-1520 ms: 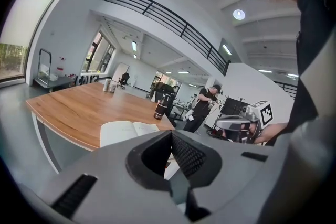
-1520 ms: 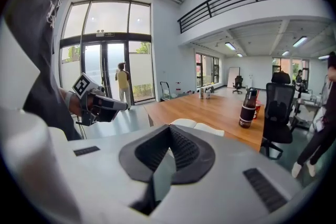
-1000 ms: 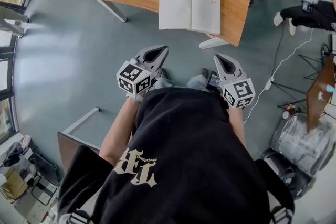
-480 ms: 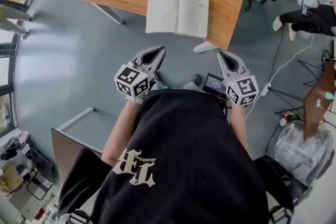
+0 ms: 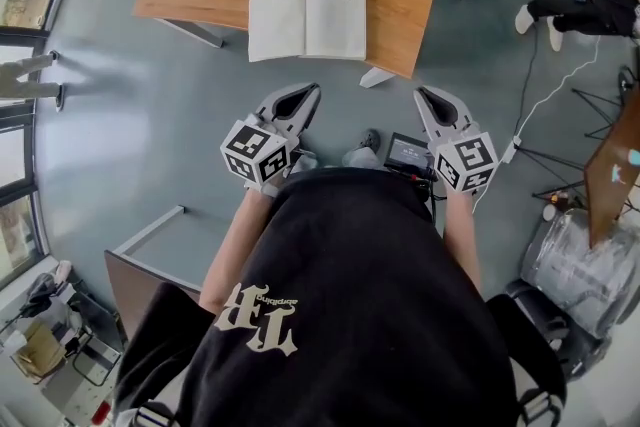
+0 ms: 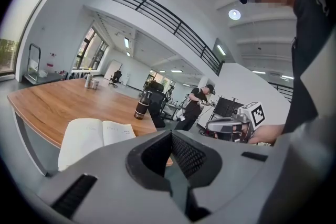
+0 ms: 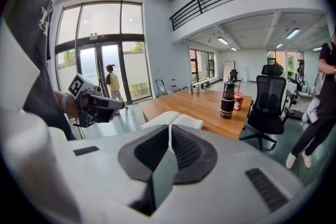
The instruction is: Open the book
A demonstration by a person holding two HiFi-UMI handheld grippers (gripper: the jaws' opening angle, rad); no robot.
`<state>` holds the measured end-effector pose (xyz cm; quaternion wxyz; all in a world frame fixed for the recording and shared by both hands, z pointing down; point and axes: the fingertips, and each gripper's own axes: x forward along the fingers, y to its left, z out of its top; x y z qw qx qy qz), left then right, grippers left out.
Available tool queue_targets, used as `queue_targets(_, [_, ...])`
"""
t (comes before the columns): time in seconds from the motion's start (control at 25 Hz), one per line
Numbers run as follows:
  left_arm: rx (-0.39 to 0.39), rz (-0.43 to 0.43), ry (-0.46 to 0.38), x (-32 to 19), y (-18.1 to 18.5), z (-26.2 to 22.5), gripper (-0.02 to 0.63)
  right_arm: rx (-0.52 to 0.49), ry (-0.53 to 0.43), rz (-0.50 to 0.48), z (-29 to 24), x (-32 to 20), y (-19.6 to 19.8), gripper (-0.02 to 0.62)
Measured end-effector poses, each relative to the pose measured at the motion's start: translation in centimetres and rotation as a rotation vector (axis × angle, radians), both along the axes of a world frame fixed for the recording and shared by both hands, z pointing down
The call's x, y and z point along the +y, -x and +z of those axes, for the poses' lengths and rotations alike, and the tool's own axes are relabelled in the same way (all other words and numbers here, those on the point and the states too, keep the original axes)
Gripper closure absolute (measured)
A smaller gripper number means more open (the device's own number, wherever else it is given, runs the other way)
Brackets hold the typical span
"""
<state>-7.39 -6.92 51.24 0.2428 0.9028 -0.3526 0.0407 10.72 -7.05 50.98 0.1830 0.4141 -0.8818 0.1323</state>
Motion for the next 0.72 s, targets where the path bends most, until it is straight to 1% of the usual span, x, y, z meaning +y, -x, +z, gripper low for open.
queue_targets(0.12, [0.0,0.013,0.004,0.3,-1.1,0.1,0.598,0.002,-0.005,0.015,0.0,0.4,-1.1,0.597])
queue_targets(0.32, [0.001,0.027,0.02,0.8,-2.0,0.4,0.598,-0.025,-0.021,0.035,-0.6,0.8,-2.1,0.598])
queue_targets(0.48, [0.001,0.032,0.028,1.3,-2.4,0.6,0.598,-0.008,-0.037,0.029,-0.7,1.5,-2.5,0.606])
queue_targets(0.72, [0.002,0.035,0.031,2.1,-2.8,0.7,0.598,0.003,-0.025,0.037,-0.2,2.4,-3.2,0.607])
